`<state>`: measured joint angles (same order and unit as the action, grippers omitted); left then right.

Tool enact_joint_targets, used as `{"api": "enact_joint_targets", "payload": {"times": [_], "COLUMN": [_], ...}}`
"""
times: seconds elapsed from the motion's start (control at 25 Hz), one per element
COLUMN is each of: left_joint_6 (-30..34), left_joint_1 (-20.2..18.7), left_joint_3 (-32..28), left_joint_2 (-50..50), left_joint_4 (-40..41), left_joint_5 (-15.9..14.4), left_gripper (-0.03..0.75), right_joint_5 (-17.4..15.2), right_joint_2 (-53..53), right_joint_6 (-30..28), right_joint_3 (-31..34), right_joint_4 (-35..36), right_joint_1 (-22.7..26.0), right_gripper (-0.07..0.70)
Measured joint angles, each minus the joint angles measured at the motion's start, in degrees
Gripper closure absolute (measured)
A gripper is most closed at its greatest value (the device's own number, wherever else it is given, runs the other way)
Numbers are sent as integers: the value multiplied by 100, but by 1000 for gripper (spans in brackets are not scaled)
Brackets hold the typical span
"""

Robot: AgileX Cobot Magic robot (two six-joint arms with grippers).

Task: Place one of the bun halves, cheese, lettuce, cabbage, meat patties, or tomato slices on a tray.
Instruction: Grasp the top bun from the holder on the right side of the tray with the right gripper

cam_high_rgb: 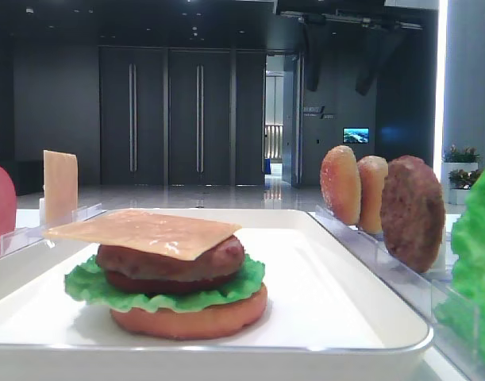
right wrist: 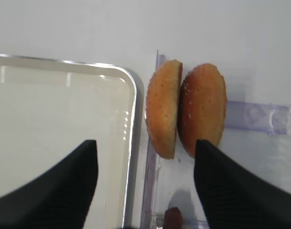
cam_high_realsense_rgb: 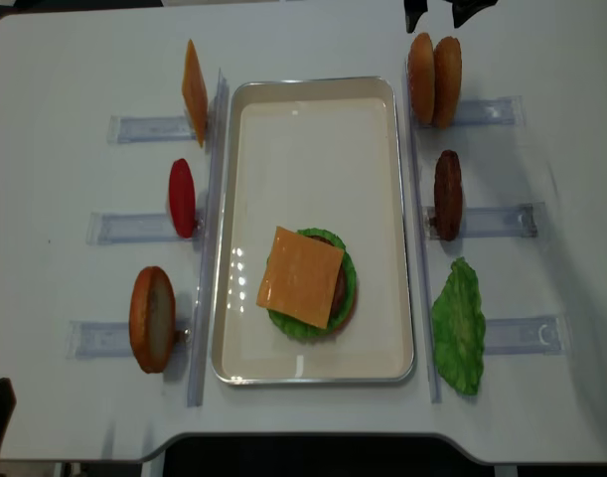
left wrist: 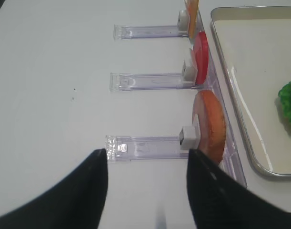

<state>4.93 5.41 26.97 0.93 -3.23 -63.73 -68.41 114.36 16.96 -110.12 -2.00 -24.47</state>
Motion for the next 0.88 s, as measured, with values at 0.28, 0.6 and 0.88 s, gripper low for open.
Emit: {"api": "enact_joint_targets", "payload": {"times": [0.28, 0.6, 0.88], "left_joint_6": [0, 0, 0], "left_joint_1": [0, 0, 0], "left_joint_3": [0, 0, 0], "left_joint_2": [0, 0, 0], "left_joint_4": [0, 0, 0], "left_joint_5": [0, 0, 0], "left_gripper": [307, 307, 307], "right_joint_5": [551, 480, 485], "right_joint_2": [0, 364, 614], "right_joint_6": [5, -53, -77], "right_joint_3": [0, -7, -7], "right_joint_4": [0, 50, 45], "right_joint_1": [-7, -7, -7], "right_gripper": [209, 209, 209]}}
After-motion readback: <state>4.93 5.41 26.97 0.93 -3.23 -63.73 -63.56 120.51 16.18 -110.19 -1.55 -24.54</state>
